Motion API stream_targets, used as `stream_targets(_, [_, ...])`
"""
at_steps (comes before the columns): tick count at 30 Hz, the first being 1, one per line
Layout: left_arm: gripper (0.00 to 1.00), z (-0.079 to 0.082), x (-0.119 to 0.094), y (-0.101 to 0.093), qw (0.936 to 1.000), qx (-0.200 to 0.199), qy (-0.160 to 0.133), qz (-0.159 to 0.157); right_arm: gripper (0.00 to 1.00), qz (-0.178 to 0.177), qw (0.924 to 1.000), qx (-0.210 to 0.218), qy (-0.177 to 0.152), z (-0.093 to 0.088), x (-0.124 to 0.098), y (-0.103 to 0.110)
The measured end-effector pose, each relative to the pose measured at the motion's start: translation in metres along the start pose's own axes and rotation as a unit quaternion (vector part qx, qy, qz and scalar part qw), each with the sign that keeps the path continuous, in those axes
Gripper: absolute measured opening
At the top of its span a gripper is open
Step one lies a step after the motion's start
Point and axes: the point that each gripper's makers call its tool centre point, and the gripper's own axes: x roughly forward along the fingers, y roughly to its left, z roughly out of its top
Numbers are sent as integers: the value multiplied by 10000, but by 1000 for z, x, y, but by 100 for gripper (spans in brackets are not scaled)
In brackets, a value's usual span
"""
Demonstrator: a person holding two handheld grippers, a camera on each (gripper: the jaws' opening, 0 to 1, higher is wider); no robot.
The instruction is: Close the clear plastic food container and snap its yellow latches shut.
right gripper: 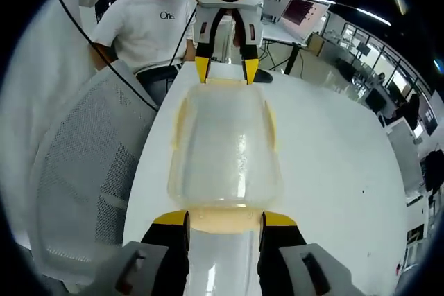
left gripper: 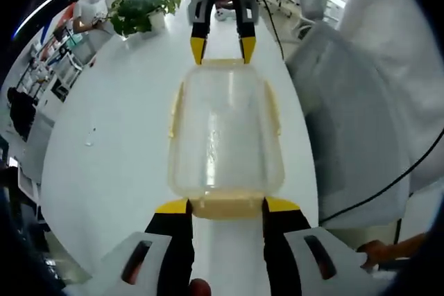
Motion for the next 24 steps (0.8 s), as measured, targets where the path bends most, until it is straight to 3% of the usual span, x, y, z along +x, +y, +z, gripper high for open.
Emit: stream_targets(24, [35, 53, 34, 4, 9998, 149, 92, -29, 36, 21, 9999, 104, 117, -53, -31, 0])
